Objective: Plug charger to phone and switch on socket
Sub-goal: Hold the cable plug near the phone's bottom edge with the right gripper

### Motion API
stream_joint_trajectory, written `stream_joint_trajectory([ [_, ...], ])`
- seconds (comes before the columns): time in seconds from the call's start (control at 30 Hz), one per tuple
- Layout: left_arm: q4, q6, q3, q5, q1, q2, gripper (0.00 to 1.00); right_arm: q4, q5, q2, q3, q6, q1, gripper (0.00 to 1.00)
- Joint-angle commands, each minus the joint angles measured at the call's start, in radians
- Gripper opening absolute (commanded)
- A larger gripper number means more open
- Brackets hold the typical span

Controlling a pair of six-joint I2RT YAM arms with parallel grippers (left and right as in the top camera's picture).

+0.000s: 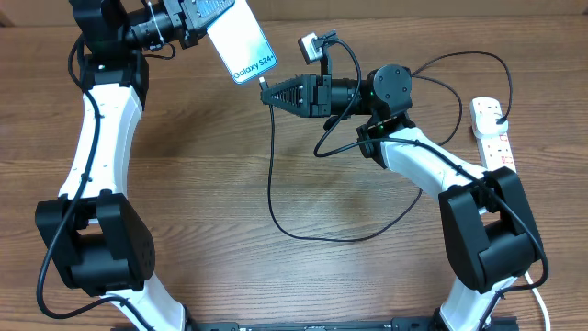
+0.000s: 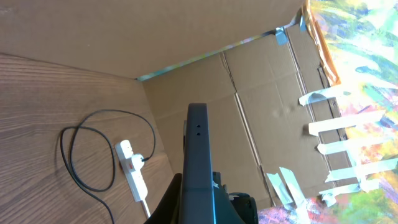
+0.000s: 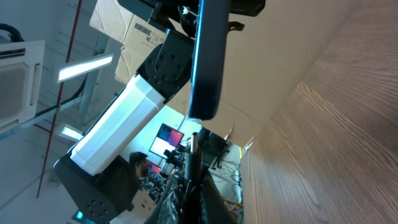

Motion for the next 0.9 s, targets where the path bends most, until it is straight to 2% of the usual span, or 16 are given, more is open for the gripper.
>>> stream_joint_trajectory([
  [0.0,0.011,-0.016,0.009,-0.009,-0.008,-0.006,0.04,0.010,0.020,0.001,0.017,0.002,0.001,0.04],
  [0.87,0.011,-0.012,0.009,0.024,-0.022,-0.006,0.04,0.010,0.035,0.001,0.017,0.000,0.001,0.04],
])
